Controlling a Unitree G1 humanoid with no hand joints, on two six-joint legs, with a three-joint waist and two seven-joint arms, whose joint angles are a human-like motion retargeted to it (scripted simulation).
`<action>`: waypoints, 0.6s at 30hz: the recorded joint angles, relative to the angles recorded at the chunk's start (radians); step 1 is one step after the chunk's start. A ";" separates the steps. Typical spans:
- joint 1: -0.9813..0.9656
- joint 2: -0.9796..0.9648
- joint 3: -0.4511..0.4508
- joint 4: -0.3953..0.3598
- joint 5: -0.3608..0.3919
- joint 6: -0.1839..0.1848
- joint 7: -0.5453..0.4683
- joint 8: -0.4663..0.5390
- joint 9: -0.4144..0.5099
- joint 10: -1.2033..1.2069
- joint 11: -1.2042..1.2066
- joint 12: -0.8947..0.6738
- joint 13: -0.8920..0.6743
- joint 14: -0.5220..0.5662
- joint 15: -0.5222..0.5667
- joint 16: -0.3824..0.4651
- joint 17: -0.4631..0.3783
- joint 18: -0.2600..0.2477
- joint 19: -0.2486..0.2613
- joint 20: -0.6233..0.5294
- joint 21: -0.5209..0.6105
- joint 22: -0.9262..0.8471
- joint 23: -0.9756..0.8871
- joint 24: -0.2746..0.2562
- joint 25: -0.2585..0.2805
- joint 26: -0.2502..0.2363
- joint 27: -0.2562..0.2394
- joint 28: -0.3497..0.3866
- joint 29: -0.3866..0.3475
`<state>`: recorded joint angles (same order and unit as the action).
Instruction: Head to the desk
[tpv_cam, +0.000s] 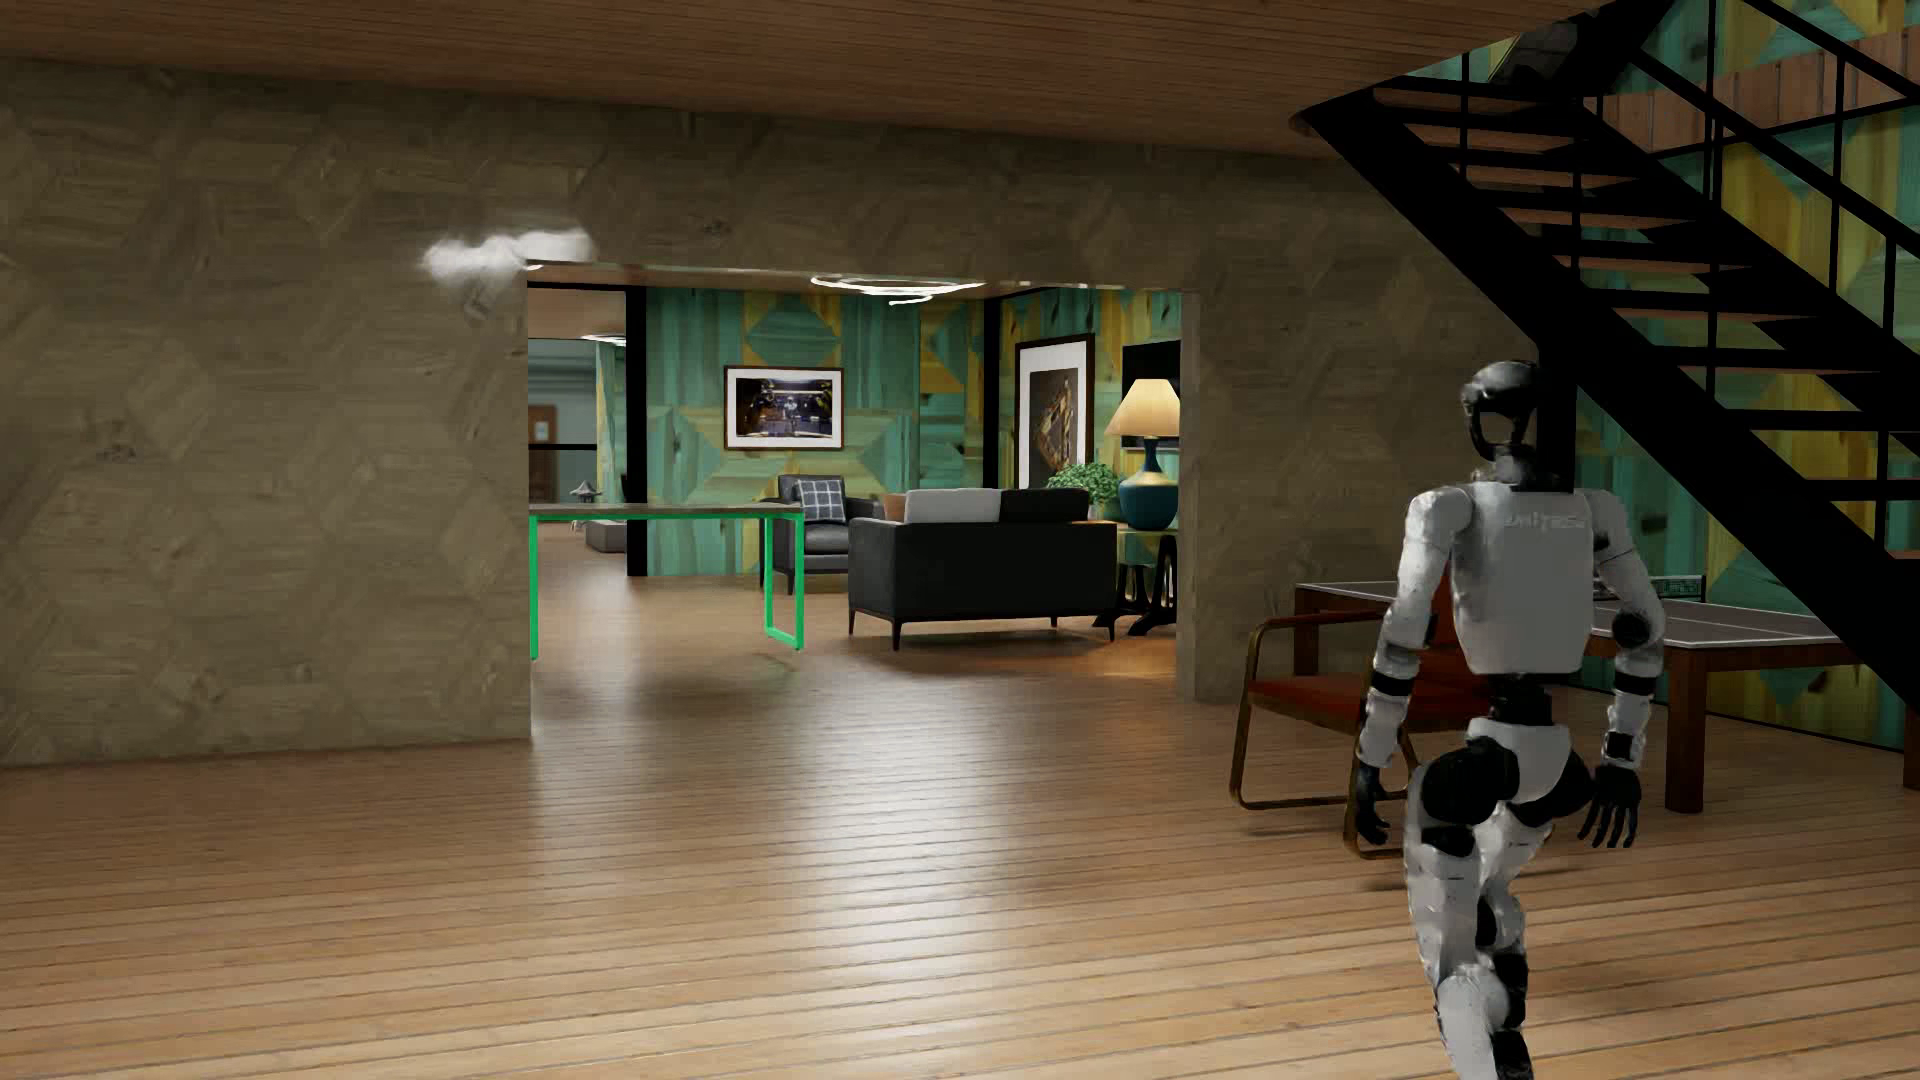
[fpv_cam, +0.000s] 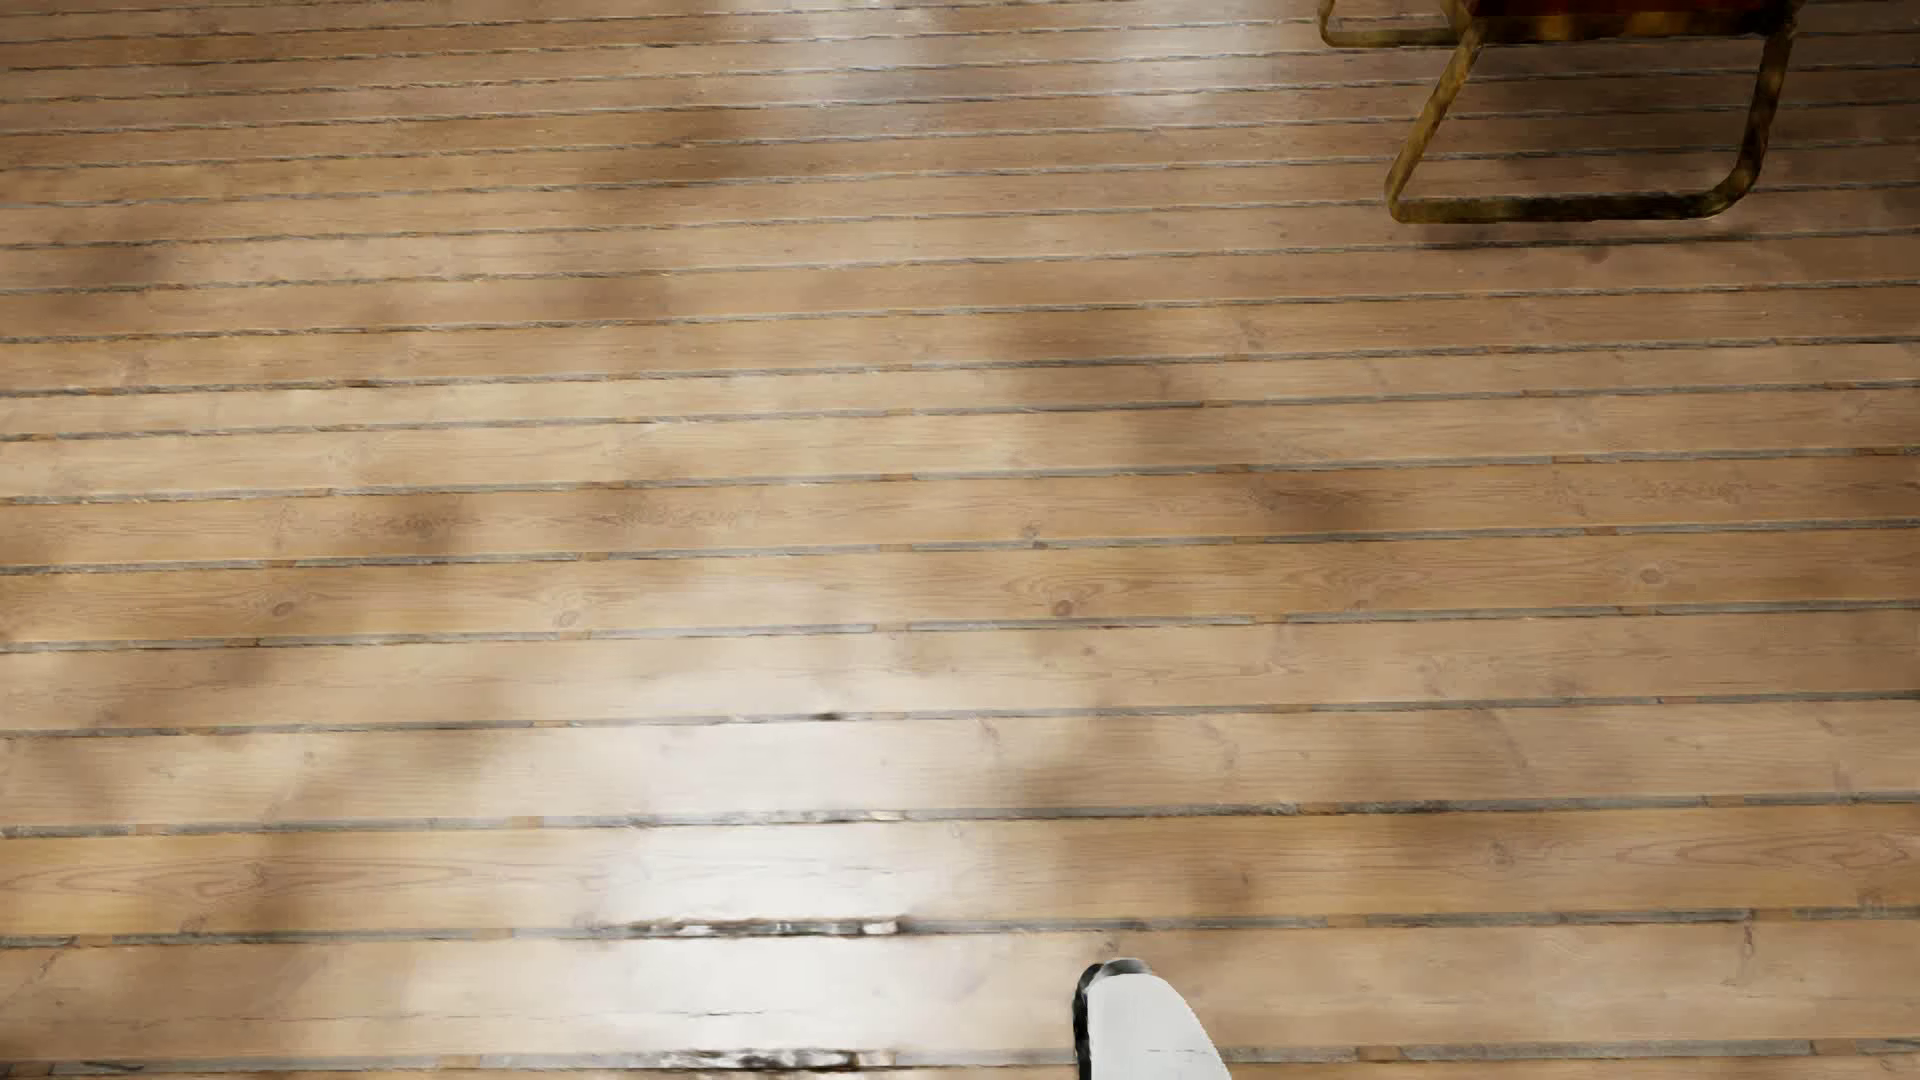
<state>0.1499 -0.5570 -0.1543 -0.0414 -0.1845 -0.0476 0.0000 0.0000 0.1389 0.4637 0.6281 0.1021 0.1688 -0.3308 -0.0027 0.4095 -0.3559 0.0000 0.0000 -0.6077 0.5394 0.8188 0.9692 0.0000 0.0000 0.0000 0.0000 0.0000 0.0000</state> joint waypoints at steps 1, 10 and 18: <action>0.017 -0.002 -0.006 0.006 0.000 0.004 0.000 0.000 -0.002 -0.001 -0.047 -0.018 0.006 -0.007 0.001 -0.007 -0.001 0.000 0.000 0.009 0.024 -0.005 0.044 0.000 0.000 0.000 0.000 0.000 0.000; -0.126 0.113 0.061 0.116 0.069 0.082 0.000 0.000 -0.024 0.474 0.114 0.136 0.018 0.720 -0.083 -0.039 -0.035 0.000 0.000 0.106 0.057 -0.146 0.098 0.000 0.000 0.000 0.000 0.000 0.000; -0.595 0.568 0.308 0.022 0.095 0.059 0.000 0.000 0.005 0.407 -0.050 0.236 -0.210 0.674 -0.203 -0.019 -0.104 0.000 0.000 -0.001 -0.149 -0.121 -0.178 0.000 0.000 0.000 0.000 0.000 0.000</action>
<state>-0.4454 0.0107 0.1539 -0.0191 -0.0899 0.0114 0.0000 0.0000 0.1442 0.8707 0.5776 0.3381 -0.0413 0.3431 -0.2056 0.3906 -0.4602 0.0000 0.0000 -0.6086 0.3903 0.6978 0.7913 0.0000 0.0000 0.0000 0.0000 0.0000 0.0000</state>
